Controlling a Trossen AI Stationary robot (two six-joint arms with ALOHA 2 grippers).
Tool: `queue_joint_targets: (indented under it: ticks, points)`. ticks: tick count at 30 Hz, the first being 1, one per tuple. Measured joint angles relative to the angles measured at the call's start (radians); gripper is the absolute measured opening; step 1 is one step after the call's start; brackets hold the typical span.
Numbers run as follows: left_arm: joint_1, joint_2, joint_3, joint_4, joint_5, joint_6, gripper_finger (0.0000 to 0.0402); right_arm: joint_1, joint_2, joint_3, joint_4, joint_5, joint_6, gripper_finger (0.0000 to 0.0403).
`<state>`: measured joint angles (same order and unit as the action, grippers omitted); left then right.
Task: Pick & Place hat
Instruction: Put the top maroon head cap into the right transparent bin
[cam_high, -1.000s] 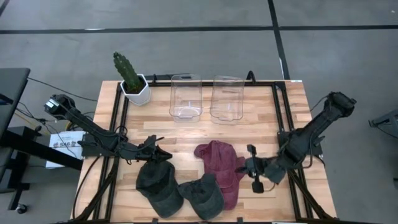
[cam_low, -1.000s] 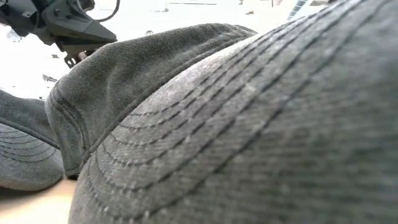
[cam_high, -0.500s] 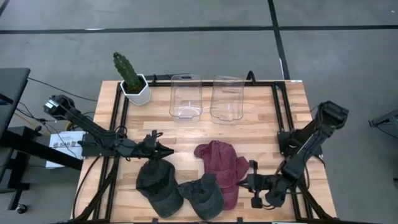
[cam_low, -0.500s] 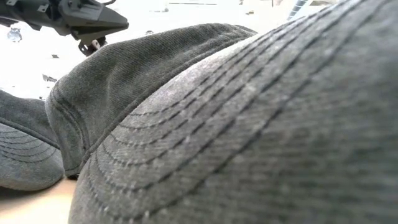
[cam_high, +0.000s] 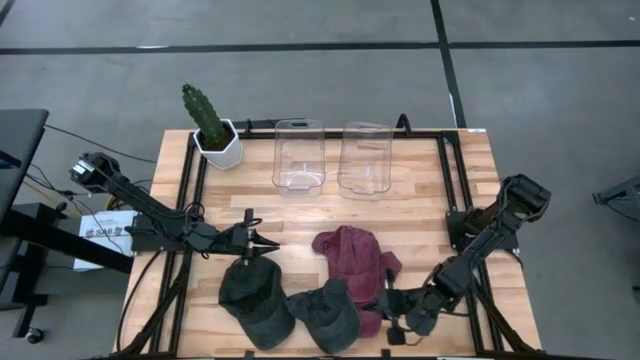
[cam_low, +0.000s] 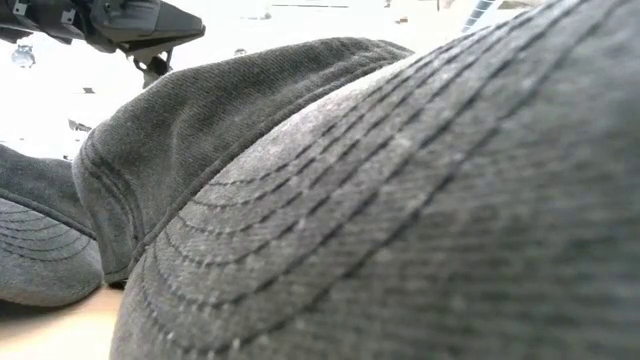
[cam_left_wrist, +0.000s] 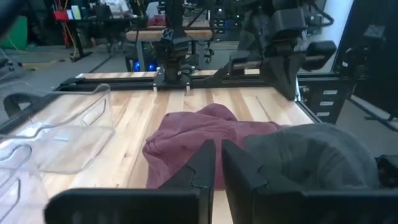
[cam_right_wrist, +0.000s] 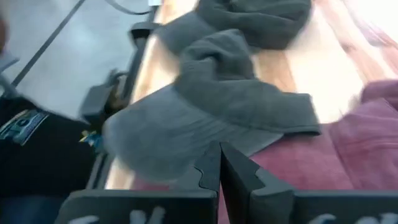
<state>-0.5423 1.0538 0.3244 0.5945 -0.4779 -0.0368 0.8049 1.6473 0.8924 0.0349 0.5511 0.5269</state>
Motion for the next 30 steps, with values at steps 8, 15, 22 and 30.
queue_joint_targets:
  ticks: [8,15,22,30]
  points:
    - [-0.007,0.000,0.000,-0.001,0.137,-0.031,0.0026,-0.055,0.063,0.009,-0.012,0.001,0.050,0.0024]
    - [-0.032,0.000,0.000,-0.002,0.173,-0.032,0.0026,-0.055,0.054,0.009,-0.102,-0.002,0.143,0.0099]
    - [-0.048,0.000,0.000,-0.002,0.173,-0.032,0.0026,-0.032,0.059,0.009,-0.147,-0.003,0.147,0.0147]
    - [-0.047,0.000,0.000,-0.002,0.173,-0.032,0.0026,-0.030,0.060,0.009,-0.223,-0.003,0.148,0.0153]
